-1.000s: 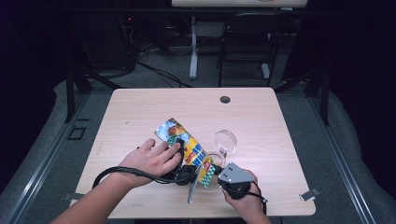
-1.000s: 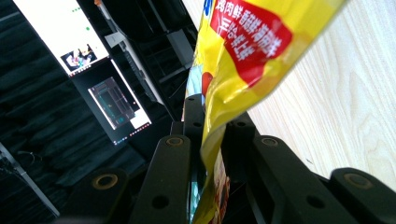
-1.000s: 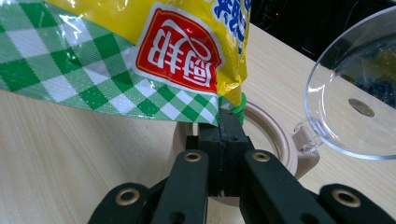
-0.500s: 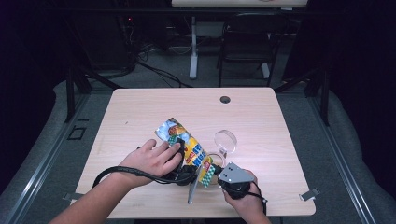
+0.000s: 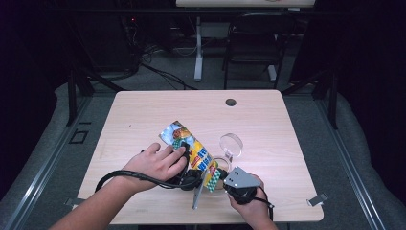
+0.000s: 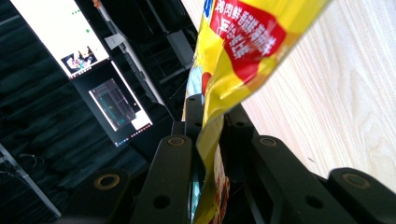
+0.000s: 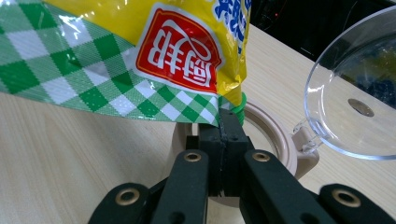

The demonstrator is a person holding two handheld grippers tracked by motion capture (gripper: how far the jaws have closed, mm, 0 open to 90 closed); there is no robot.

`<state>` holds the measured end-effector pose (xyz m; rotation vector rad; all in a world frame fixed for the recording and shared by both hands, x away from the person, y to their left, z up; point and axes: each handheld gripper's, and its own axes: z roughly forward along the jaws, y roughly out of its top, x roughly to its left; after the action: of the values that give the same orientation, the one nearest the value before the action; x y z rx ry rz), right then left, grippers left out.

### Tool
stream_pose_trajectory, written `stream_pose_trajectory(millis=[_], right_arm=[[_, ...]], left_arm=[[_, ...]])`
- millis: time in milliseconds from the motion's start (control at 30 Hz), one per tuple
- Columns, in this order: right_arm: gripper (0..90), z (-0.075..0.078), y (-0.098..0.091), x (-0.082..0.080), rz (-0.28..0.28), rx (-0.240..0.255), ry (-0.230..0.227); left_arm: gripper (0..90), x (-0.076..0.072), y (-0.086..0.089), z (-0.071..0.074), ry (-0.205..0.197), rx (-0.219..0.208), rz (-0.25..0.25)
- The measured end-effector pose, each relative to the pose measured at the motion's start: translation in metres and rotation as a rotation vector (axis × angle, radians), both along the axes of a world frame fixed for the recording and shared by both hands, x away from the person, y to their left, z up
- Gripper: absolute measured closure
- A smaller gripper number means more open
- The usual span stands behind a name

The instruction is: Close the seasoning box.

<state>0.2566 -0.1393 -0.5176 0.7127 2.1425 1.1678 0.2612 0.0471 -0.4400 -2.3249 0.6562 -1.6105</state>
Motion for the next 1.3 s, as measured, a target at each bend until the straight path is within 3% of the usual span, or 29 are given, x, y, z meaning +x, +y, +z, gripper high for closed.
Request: stream_pose_trajectory(millis=[1300], right_arm=[[90.0,0.0011,-0.0001,-0.0008,0.01,0.006,0.002]], left_arm=[[87.4,-0.0032,-0.0062,0.009,0.012,0.008,-0.008]])
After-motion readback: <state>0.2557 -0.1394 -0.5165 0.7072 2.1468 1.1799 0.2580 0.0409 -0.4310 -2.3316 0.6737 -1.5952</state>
